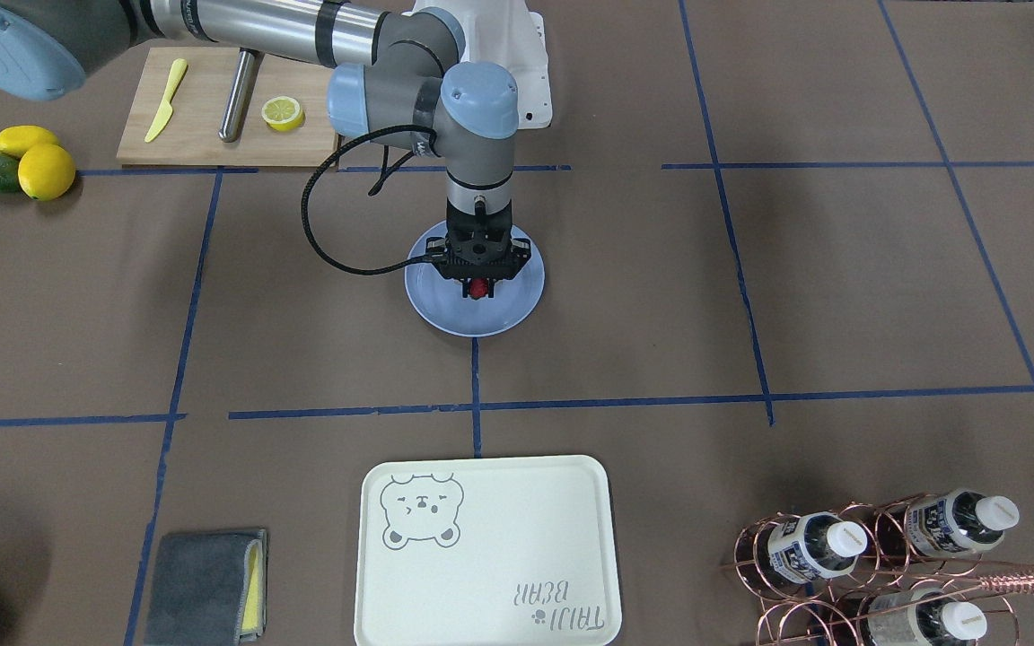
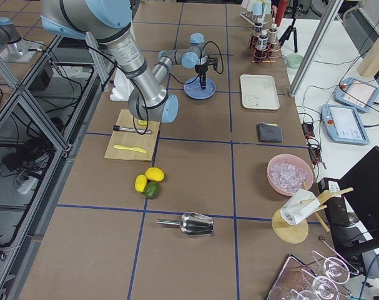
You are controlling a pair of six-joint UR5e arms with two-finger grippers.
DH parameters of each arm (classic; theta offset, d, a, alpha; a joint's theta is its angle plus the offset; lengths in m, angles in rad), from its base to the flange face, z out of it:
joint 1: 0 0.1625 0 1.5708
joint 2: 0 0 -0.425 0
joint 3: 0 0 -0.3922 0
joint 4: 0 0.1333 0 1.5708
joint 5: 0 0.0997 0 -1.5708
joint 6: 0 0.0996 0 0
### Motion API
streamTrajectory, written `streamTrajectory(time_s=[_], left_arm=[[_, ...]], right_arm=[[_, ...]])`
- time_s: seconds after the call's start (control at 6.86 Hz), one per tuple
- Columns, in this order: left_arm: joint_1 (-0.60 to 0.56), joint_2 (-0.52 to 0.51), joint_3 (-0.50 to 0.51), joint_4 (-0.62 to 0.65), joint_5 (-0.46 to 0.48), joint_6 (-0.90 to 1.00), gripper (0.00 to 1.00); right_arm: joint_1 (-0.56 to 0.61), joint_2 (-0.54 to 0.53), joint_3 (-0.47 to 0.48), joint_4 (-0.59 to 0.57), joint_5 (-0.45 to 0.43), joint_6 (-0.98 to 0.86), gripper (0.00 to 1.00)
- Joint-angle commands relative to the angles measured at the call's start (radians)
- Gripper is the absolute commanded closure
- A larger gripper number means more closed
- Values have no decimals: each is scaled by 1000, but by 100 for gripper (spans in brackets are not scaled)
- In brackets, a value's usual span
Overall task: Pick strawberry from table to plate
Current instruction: 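Lower the strawberry onto the plate and open the right gripper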
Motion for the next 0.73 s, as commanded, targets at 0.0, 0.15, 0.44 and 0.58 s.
streamTrajectory(time_s=[0.0,0.15,0.44,0.58], left_arm=[[1,-1,-1,0,-2,0,0],[1,-1,-1,0,-2,0,0],[1,-1,-7,0,-2,0,0],[1,-1,-7,0,-2,0,0]], right_arm=[[-8,-11,-1,-3,-5,1,100],[-8,-17,2,-3,-5,1,100],[-8,-14,5,-3,-5,1,73],[-8,-16,5,-3,-5,1,1]])
